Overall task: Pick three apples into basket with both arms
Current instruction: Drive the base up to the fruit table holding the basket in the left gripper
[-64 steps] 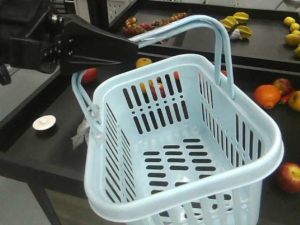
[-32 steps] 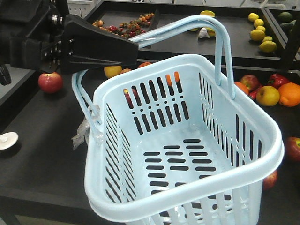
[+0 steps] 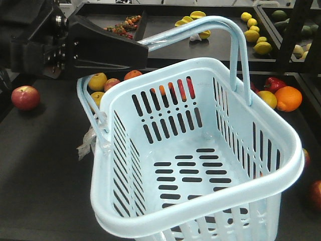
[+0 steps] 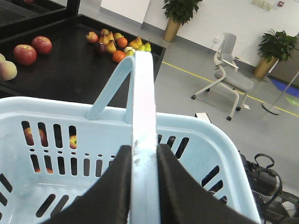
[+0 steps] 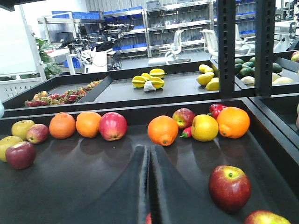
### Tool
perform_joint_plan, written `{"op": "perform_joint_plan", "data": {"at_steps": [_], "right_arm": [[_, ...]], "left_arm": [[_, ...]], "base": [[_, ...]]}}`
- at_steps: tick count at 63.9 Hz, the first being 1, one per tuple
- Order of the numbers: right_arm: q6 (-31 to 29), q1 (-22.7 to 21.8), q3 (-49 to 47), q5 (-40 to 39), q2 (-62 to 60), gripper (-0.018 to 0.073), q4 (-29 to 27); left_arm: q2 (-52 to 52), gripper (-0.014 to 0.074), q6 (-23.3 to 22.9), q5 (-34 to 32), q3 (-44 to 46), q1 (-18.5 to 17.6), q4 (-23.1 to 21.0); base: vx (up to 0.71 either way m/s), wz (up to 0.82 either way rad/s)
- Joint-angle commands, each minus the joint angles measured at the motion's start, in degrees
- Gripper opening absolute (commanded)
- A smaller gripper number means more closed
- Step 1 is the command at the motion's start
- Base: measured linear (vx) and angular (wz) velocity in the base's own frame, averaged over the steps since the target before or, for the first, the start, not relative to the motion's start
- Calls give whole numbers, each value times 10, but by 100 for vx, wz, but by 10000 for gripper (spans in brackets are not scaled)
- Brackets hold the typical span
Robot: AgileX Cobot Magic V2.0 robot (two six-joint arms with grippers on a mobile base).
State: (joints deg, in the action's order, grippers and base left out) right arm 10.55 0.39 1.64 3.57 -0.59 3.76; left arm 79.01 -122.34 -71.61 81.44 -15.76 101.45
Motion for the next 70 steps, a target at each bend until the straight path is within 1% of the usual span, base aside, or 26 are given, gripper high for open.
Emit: {"op": "perform_joint_plan", "data": {"at_steps": [1,70], "right_arm": [[-6,-4,7,-39,-6,-4,5],[-6,-4,7,-39,-6,-4,5]], "left_arm": [[-20,-6,-8,-68,14,-1,0],[-20,-6,-8,-68,14,-1,0]], "base": [[5,-9],[4,-5]]}}
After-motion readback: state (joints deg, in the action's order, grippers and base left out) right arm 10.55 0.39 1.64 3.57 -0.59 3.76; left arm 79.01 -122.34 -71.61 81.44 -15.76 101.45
